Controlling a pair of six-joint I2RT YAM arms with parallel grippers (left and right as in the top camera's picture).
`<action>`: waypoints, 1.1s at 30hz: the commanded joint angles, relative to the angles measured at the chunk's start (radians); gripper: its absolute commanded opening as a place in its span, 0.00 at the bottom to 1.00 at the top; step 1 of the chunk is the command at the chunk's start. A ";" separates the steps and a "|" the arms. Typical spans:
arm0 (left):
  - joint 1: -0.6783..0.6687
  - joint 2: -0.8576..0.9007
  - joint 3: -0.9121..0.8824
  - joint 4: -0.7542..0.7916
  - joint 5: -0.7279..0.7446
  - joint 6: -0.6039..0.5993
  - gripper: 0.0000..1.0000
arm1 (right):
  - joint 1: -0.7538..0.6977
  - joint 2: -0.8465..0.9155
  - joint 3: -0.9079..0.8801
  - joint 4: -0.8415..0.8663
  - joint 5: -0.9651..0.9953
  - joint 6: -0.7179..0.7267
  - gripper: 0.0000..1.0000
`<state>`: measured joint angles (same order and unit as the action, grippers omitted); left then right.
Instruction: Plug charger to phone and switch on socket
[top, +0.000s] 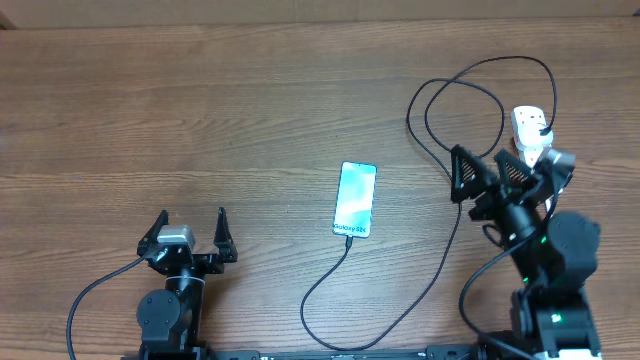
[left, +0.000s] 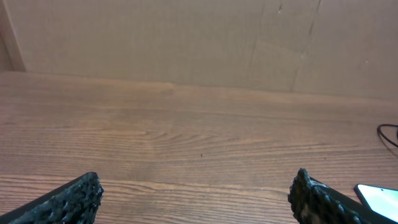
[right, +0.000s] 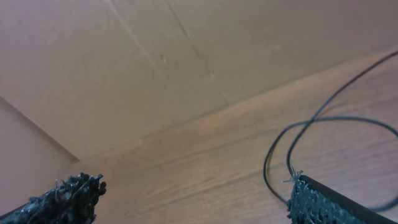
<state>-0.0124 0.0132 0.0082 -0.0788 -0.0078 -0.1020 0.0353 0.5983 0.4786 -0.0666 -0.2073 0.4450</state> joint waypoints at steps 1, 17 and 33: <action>0.007 -0.009 -0.003 0.000 0.008 -0.010 1.00 | 0.048 -0.071 -0.085 0.045 0.122 0.001 1.00; 0.007 -0.009 -0.003 0.000 0.008 -0.010 1.00 | 0.085 -0.281 -0.210 0.052 0.301 0.000 1.00; 0.007 -0.009 -0.003 0.000 0.008 -0.010 1.00 | 0.090 -0.417 -0.369 0.066 0.300 0.000 1.00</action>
<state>-0.0124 0.0128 0.0082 -0.0784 -0.0078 -0.1020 0.1143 0.2394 0.1459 -0.0101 0.0826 0.4446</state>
